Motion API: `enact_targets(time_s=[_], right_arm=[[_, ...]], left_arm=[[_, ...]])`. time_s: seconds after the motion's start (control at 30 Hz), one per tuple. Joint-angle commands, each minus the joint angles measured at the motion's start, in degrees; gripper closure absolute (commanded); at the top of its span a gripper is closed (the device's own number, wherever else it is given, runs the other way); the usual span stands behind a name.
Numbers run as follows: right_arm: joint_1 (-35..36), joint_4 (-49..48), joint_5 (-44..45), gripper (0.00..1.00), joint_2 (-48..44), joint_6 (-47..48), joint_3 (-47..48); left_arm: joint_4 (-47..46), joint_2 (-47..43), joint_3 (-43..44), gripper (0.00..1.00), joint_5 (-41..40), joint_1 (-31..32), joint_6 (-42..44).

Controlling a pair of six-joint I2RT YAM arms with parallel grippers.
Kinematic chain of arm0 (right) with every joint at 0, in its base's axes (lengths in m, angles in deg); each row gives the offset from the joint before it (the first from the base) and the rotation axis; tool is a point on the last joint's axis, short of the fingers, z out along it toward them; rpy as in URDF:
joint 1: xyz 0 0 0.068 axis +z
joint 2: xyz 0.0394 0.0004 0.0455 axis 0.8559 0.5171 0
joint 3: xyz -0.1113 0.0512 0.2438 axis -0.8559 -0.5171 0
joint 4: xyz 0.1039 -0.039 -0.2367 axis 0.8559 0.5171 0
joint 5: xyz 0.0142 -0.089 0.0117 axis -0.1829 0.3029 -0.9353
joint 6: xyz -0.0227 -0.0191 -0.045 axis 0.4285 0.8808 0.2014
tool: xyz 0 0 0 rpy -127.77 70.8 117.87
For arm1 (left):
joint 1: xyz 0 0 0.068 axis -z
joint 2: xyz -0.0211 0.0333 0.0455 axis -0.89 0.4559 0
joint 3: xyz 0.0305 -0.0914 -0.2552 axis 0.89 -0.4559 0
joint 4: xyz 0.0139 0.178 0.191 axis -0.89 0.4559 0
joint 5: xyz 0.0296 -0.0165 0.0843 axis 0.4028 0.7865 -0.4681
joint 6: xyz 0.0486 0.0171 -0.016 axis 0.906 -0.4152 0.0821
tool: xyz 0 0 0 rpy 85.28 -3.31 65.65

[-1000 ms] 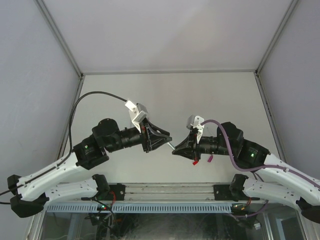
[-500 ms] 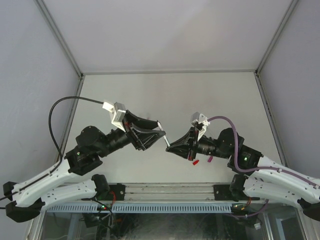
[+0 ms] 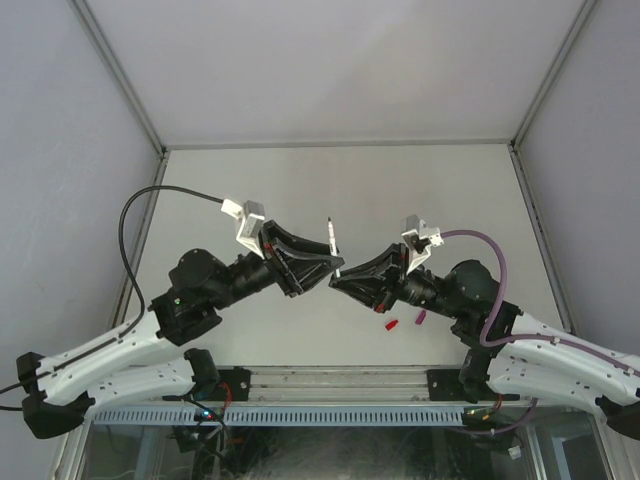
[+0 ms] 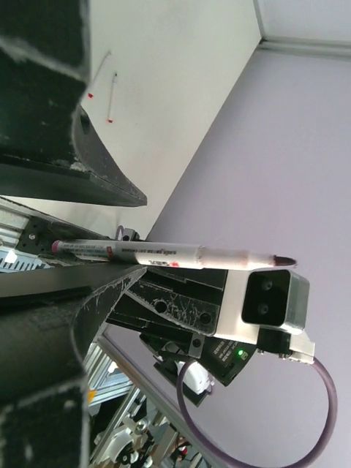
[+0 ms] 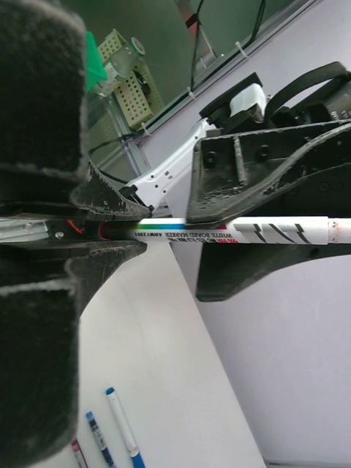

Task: Insert the pens into the pen caps
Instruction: Adjust the pen.

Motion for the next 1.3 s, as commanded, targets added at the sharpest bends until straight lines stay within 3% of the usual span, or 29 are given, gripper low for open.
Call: enact_targets(time_s=[0.0,0.23,0.53,0.7,0.8,1.03,1.27], right_arm=[[0.58,-5.98,1.78,1.00,-0.77,-0.89,0.40],[0.58,-6.51,1.79,1.00,-0.35,-1.19,0.39],[0.60,-6.98,1.39,1.00,-0.02,-1.55,0.42],[0.58,-6.54,1.80,1.00,-0.05,-1.06,0.44],[0.60,-5.53,2.89,0.99,-0.26,-0.74,0.39],[0.59,-0.20,5.76,0.68,-1.69,1.05,0.39],[0.59,12.62,17.05,0.54,-5.70,3.28,0.42]], left_arm=[[-6.31,0.50,-1.27,0.62,4.12,0.00,-1.67],[-6.57,1.14,-1.29,0.71,4.54,-0.01,-1.79],[-6.84,2.43,-0.73,0.75,5.03,0.00,-2.13],[-6.11,2.65,-0.25,0.98,4.61,-0.04,-2.17],[-4.05,2.36,0.24,1.00,3.32,-0.02,-1.36],[6.46,2.96,4.54,1.00,0.90,-0.26,2.99],[19.39,7.03,9.43,1.00,0.94,-4.66,4.20]])
